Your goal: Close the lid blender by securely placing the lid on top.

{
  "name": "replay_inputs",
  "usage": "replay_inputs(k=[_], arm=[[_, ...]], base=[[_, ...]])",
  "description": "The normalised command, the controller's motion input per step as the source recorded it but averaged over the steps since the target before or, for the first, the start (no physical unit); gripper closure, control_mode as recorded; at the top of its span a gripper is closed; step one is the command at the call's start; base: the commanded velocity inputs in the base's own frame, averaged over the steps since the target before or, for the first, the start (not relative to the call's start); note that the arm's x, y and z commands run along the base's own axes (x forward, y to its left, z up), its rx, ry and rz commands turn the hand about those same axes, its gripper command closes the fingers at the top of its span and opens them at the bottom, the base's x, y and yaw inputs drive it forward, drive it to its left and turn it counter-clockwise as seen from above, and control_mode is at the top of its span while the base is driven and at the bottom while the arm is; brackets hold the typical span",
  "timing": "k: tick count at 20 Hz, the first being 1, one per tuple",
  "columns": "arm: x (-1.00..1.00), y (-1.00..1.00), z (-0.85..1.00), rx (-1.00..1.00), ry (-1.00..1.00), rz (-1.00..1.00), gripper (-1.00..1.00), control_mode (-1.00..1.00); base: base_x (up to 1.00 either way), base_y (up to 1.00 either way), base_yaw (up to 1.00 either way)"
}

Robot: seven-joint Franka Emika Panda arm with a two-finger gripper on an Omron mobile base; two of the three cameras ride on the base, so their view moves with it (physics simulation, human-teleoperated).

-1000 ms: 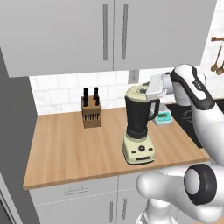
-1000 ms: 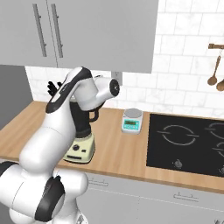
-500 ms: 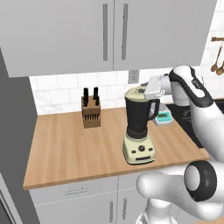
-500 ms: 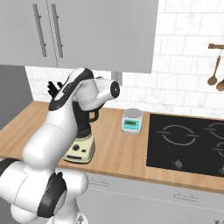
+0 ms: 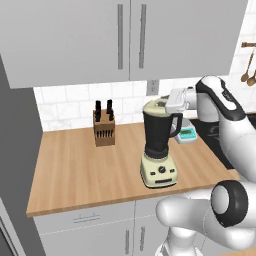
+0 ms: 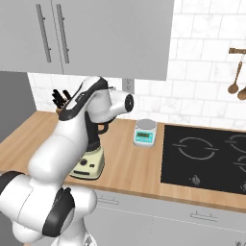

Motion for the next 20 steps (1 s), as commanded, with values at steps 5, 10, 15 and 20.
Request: replay_inputs(k=[5, 10, 15, 20], arm=[[0.0, -0.07, -0.39, 0.15, -0.04, 0.01, 1.0, -1.0], [0.0, 0.0, -0.32, 0.16, 0.0, 0.0, 1.0, -1.0], [0.0, -0.05, -0.06, 0.18, 0.0, 0.03, 1.0, -1.0], [0.0, -0.01, -0.2, 0.12, 0.0, 0.04, 1.0, -1.0]], base=[[0.0, 0.0, 0.0], [0.0, 0.0, 0.0], [0.0, 0.0, 0.0], [0.0, 0.0, 0.0]])
